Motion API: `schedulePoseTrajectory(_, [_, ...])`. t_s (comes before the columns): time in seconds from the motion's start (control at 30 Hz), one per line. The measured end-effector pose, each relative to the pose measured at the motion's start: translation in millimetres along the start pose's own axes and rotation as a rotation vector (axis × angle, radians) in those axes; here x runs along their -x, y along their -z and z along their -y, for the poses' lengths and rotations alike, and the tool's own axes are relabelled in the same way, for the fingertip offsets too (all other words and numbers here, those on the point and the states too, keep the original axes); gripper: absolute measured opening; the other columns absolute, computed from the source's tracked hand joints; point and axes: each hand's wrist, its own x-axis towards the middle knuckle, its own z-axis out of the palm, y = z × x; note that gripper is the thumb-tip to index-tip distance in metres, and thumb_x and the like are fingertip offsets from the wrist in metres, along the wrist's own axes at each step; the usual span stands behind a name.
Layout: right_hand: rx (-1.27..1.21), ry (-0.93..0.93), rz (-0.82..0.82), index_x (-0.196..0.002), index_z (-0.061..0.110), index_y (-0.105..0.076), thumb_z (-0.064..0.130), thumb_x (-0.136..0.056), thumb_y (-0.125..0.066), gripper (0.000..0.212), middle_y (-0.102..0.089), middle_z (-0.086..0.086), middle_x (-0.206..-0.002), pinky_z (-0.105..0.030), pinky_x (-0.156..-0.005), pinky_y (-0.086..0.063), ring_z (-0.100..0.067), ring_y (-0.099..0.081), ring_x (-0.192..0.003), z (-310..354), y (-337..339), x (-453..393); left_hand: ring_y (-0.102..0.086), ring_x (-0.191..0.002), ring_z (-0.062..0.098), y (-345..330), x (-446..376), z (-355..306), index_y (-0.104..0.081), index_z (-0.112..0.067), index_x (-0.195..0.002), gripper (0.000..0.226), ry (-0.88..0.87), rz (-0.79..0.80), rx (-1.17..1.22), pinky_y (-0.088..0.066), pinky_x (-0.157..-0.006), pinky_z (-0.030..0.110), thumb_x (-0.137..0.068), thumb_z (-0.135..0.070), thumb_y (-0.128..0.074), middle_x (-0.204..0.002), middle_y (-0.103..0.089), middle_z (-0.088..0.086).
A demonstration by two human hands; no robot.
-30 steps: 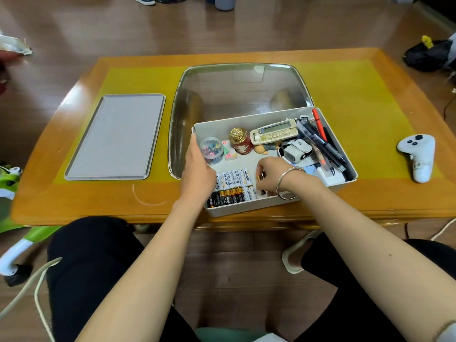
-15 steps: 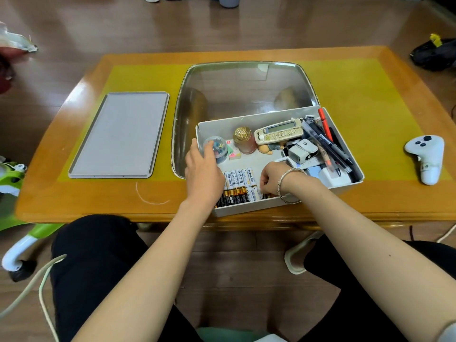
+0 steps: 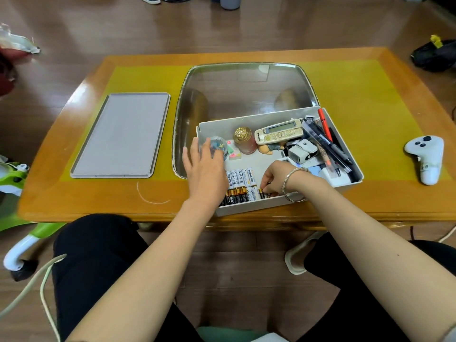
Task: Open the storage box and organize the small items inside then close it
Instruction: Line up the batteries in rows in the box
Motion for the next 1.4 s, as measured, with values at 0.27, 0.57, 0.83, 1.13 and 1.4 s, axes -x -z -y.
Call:
schedulePoseTrajectory(0.27, [-0.003, 0.028, -0.052, -0.087, 0.011, -0.073, 0.009, -0.086, -0.063, 0.011, -0.065, 0.002, -0.074, -0.023, -0.07, -0.048, -0.006, -0.056, -0.064, -2, -4, 1, -0.035, -0.136, 0.033, 3, -1, -12, -0.06, -0.005, -0.121, 0.037, -0.428, 0.021, 0.013, -0.026, -0.111, 0.041, -0.085, -0.004, -0.06, -0.139, -0.049, 0.016])
schedulePoseTrajectory(0.57, [-0.111, 0.003, -0.289, -0.085, 0.008, -0.066, 0.025, -0.082, -0.071, 0.019, -0.068, -0.01, -0.066, -0.037, -0.073, -0.056, -0.023, -0.065, -0.063, -2, 7, 1, -0.032, -0.132, 0.027, -21, -18, -29, -0.039, -0.014, -0.141, 0.065, -0.368, 0.455, 0.068, -0.035, -0.105, 0.041, -0.09, -0.048, -0.058, -0.143, -0.041, 0.008])
schedulePoseTrajectory(0.83, [0.023, 0.046, -0.234, -0.107, 0.012, -0.067, 0.026, -0.094, -0.055, 0.023, -0.07, -0.014, -0.096, -0.036, -0.081, -0.053, -0.03, -0.066, -0.087, 13, 9, -4, -0.033, -0.128, 0.032, -31, -18, -30, -0.039, -0.023, -0.137, 0.065, -0.25, 0.519, -0.003, -0.033, -0.102, 0.046, -0.086, -0.061, -0.055, -0.139, -0.038, 0.012])
schedulePoseTrajectory(1.13, [0.045, 0.025, -0.177, -0.117, 0.006, -0.059, 0.017, -0.084, -0.067, 0.036, -0.063, -0.014, -0.113, -0.039, -0.087, -0.052, -0.032, -0.063, -0.098, 22, 3, -10, -0.033, -0.126, 0.033, -34, -19, -25, -0.04, -0.02, -0.137, 0.071, -0.167, 0.526, 0.045, -0.032, -0.101, 0.047, -0.082, -0.062, -0.059, -0.139, -0.036, 0.012])
schedulePoseTrajectory(1.4, [-0.022, -0.004, -0.145, -0.12, 0.009, -0.06, 0.003, -0.081, -0.061, 0.039, -0.064, -0.012, -0.114, -0.037, -0.088, -0.053, -0.028, -0.063, -0.102, 19, -1, -11, -0.032, -0.127, 0.032, -34, -18, -24, -0.038, -0.022, -0.139, 0.072, -0.156, 0.522, 0.073, -0.032, -0.102, 0.046, -0.082, -0.06, -0.061, -0.139, -0.037, 0.01])
